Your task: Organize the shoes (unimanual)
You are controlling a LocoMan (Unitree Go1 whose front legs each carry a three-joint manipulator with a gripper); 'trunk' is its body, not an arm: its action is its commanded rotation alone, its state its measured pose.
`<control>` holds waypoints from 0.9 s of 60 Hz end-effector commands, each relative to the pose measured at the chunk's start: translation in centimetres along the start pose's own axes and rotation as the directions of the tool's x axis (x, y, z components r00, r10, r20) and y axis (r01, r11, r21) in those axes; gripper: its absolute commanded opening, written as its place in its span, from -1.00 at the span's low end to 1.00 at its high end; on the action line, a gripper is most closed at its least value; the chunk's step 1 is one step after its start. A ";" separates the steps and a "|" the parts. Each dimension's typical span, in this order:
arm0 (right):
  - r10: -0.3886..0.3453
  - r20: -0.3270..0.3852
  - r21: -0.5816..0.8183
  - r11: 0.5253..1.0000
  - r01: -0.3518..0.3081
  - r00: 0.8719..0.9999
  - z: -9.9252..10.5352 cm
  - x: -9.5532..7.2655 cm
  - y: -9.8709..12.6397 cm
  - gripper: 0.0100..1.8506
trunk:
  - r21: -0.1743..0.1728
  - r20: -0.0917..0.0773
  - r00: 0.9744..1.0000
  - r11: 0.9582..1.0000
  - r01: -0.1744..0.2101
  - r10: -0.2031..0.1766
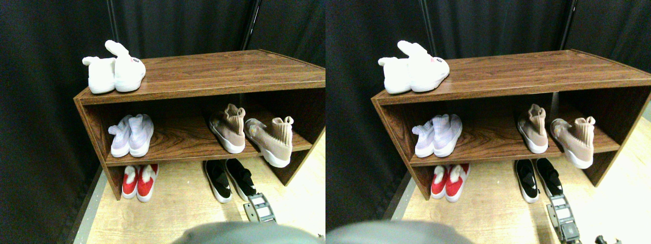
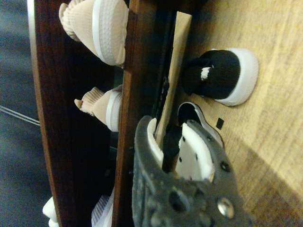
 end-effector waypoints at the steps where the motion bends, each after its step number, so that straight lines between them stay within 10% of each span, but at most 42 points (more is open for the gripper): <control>1: 0.006 0.076 0.048 0.999 -0.010 0.997 0.7 0.1 -0.2 -0.71 | -0.020 0.006 1.000 1.000 0.002 -0.002; 39: -0.071 0.161 0.409 0.913 -0.001 0.984 3.3 -0.5 -1.4 -0.31 | -0.015 0.058 0.998 0.999 0.035 -0.034; 54: -0.059 0.236 0.605 0.790 -0.099 0.970 5.3 -1.3 -1.7 -0.16 | -0.017 0.070 0.996 0.998 0.056 -0.055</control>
